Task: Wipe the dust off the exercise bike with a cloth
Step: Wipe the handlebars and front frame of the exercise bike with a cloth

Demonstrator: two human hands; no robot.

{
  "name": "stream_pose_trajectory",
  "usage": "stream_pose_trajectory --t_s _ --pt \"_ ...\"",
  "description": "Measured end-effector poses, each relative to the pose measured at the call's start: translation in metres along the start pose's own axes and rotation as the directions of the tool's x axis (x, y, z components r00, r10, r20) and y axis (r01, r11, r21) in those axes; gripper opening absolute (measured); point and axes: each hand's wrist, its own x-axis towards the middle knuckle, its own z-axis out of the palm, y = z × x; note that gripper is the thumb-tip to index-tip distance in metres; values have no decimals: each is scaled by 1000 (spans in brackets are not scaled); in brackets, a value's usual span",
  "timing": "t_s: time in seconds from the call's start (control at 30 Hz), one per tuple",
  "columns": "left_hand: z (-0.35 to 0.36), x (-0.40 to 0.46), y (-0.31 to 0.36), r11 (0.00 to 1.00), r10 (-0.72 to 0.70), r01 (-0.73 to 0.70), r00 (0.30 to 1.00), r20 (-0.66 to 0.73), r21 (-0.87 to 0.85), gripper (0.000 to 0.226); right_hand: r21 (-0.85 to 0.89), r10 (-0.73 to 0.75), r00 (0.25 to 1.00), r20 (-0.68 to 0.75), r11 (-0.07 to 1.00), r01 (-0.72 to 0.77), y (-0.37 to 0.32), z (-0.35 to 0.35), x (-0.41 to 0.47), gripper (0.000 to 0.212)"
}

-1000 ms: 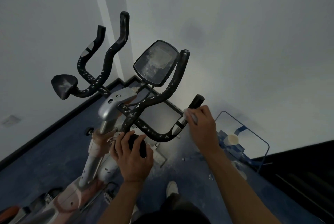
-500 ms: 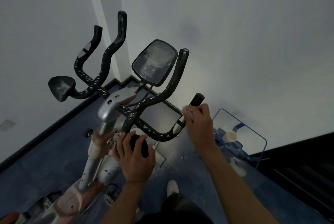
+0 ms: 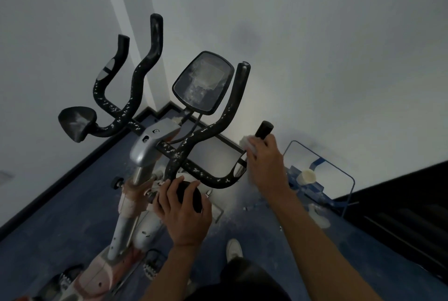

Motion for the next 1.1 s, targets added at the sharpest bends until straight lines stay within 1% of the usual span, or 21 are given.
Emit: stream_pose_trajectory --t_s 0.03,0.1,0.17,0.2,0.3,0.33,0.37,0.43,0.47,0.5,0.53,0.57,0.6,0.63,0.7,0.77,0.8,0.9,0.93,1.0,1.1 --pt "0 0 0 1000 -1 1 1000 -1 -5 31 17 -7 1000 -2 1000 7 -1 -2 -3 20" --pt "0 0 0 1000 -2 2 1000 2 -7 32 40 3 999 -51 999 -1 -5 -10 1 19" --pt "0 1 0 1000 0 0 1000 6 -6 32 33 -6 995 -101 999 9 -8 -14 13 19" --pt "0 1 -1 1000 2 -2 1000 8 -5 32 19 -20 995 -96 1000 21 -9 -15 17 19" --pt "0 0 -1 1000 8 -8 1000 12 -3 32 -105 -98 995 1 990 97 -13 -10 14 20" --pt "0 0 -1 1000 8 -8 1000 13 -5 32 -109 -80 996 33 991 83 -12 -8 8 18" --pt "-1 0 -1 1000 8 -7 1000 17 -9 33 -87 -25 998 60 996 30 -12 -6 4 14" --pt "-2 1 0 1000 11 -10 1000 26 -13 34 -55 34 992 117 998 -28 -11 -3 4 19" --pt "-2 1 -1 1000 12 -12 1000 28 -11 34 -49 45 992 120 998 -39 -10 -2 7 20" --pt "-2 2 -1 1000 13 -13 1000 29 -9 34 -30 64 994 92 998 -62 -11 -4 12 20" --pt "-1 2 -2 1000 13 -13 999 29 -11 34 1 77 997 32 997 -77 -11 -6 16 19" --pt "-1 1 -2 1000 13 -13 999 30 -13 34 33 83 996 -27 996 -82 -10 -9 18 18" --pt "-1 1 -3 1000 16 -15 999 29 -14 34 41 69 996 -56 997 -67 -7 -10 18 18" --pt "-1 1 -3 1000 19 -18 999 27 -11 33 27 46 998 -52 999 -45 -5 -10 14 16" --pt "0 1 -3 1000 16 -16 999 29 -7 33 -24 -17 1000 7 1000 17 2 -5 1 15" --pt "-1 1 -3 1000 8 -7 999 34 -12 33 -18 -27 1000 10 999 27 10 -5 -7 15" --pt "0 1 -3 1000 6 -6 999 33 -9 33 0 -7 1000 -25 1000 7 13 -6 -6 15" --pt "0 1 -3 1000 16 -16 999 30 -8 33 50 65 979 -192 997 -57 19 -10 -1 16" --pt "0 1 -3 1000 20 -20 999 28 -12 33 73 85 974 -208 995 -71 20 -9 -2 17" --pt "0 0 -3 1000 22 -21 999 24 -12 35 141 114 981 -155 986 -93 21 0 -13 16" --pt "1 0 -3 1000 21 -21 1000 23 -10 35 269 201 979 -45 946 -182 24 7 -34 6"
